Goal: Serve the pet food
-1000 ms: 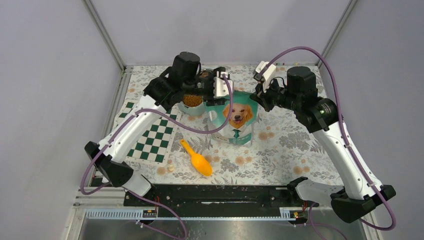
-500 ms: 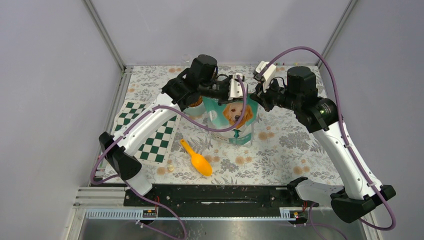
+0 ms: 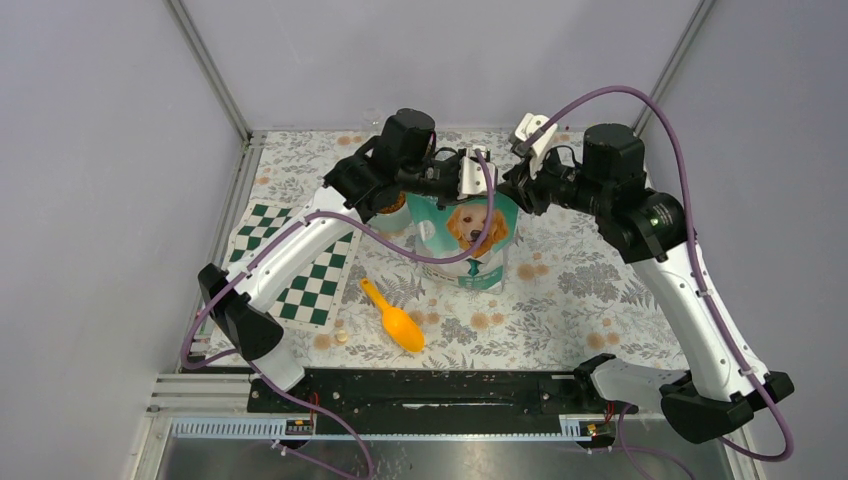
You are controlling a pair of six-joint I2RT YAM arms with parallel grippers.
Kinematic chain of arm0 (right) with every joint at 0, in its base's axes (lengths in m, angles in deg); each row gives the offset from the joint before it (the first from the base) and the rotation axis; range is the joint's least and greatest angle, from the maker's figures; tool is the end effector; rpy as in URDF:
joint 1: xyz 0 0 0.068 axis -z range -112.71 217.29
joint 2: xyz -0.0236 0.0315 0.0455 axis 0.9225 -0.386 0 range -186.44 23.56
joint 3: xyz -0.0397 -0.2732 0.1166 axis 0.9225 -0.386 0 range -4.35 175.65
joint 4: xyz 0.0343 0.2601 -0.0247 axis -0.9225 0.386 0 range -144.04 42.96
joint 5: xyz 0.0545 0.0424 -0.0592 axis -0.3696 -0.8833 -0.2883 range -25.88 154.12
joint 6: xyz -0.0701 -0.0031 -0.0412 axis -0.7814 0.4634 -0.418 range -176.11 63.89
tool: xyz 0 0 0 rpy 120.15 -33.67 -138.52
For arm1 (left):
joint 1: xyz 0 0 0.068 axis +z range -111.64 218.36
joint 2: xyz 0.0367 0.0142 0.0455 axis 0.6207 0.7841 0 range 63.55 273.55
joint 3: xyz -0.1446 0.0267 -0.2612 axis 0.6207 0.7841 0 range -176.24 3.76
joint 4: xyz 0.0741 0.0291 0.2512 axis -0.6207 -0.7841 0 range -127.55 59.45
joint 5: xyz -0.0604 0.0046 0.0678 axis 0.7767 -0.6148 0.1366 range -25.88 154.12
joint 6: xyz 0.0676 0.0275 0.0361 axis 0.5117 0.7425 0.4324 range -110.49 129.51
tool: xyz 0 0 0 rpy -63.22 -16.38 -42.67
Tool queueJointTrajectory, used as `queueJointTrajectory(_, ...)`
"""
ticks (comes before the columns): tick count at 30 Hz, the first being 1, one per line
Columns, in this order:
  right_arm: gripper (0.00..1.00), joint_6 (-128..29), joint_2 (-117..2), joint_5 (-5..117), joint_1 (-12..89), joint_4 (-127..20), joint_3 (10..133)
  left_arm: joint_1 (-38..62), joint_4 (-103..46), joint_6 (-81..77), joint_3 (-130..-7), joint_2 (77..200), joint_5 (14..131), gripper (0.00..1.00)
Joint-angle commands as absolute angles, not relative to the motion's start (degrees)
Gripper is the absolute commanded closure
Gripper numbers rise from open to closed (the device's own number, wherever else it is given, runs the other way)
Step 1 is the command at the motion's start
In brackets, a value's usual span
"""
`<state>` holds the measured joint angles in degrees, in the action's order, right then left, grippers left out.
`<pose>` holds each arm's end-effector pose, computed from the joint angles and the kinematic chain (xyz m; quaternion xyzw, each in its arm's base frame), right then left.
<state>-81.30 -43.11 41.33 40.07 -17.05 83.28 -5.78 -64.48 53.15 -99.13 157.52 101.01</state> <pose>0.2077 0.1375 0.4874 -0.4524 0.6500 0.1683 0.5869 0.2527 -0.3043 0.4469 0.6772 0.4588 -0.2691 0.5084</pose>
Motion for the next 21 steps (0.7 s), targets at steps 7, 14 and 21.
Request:
queueJointTrajectory(7, 0.67, -85.5, -46.9, 39.3, 39.9, -13.5, 87.9, -6.0, -60.3, 53.2, -102.3, 157.0, 100.4, 0.65)
queueJointTrajectory(14, 0.63, -86.5, -46.9, 40.3, 39.9, -12.1, 87.7, -6.0, -60.3, 53.4, -101.8, 157.1, 99.6, 0.72)
queueJointTrajectory(21, 0.54, -84.3, -45.8, 41.3, 39.9, -12.0, 89.1, -6.0, -60.3, 53.5, -102.0, 157.1, 98.8, 0.85)
